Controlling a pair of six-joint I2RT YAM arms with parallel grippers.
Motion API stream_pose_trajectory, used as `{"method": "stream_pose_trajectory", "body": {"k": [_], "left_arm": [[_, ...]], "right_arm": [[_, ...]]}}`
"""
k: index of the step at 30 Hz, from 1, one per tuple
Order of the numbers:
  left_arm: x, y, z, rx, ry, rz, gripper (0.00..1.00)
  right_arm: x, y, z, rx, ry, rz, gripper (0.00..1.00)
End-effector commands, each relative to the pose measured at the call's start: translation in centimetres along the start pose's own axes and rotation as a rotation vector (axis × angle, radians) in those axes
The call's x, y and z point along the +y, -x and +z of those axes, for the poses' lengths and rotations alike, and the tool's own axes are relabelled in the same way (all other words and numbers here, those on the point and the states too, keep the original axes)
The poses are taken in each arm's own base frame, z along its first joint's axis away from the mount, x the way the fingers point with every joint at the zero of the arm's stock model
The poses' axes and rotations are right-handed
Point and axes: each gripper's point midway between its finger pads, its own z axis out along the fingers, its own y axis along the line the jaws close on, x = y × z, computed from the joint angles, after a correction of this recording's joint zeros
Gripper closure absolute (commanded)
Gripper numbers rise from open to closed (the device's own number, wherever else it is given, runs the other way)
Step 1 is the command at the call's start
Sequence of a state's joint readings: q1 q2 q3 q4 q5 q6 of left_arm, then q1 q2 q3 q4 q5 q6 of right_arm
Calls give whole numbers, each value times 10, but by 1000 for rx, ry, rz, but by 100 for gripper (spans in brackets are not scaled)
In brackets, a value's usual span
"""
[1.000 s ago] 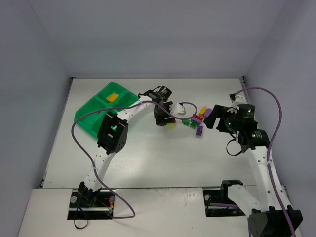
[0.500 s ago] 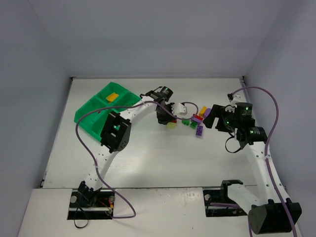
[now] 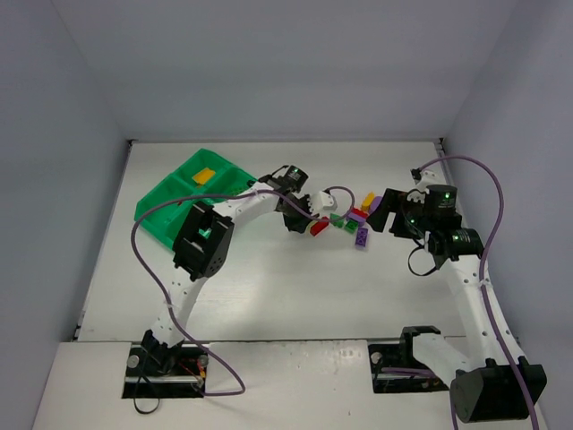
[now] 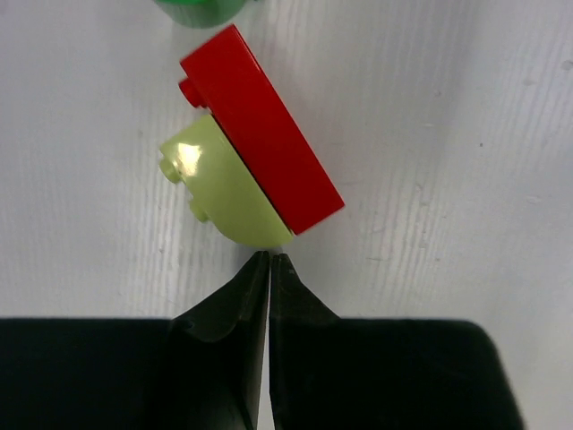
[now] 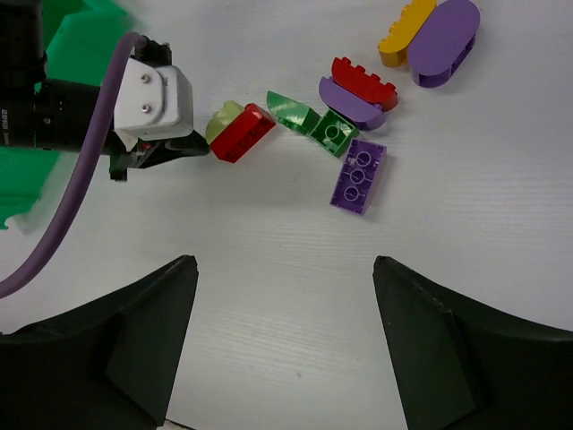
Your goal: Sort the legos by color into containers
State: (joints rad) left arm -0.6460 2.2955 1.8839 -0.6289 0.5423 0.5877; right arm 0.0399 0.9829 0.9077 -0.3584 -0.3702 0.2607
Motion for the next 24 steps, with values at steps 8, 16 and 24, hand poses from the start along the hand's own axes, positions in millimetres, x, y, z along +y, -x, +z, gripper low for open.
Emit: {"method": "stream_pose_trajectory", "body": {"k": [8,16,24], "left_arm": [[2,63,-83,-289,201,-330,66],[2,89,-89,-300,378,-483,53],[1,97,-57,-175,503,-409,51]], "right_arm": [[11,17,-5,-74,43,-13,24],[7,18,-1,-71,27,-4,24],[8,21,-1,-73,28,-9,23]]}}
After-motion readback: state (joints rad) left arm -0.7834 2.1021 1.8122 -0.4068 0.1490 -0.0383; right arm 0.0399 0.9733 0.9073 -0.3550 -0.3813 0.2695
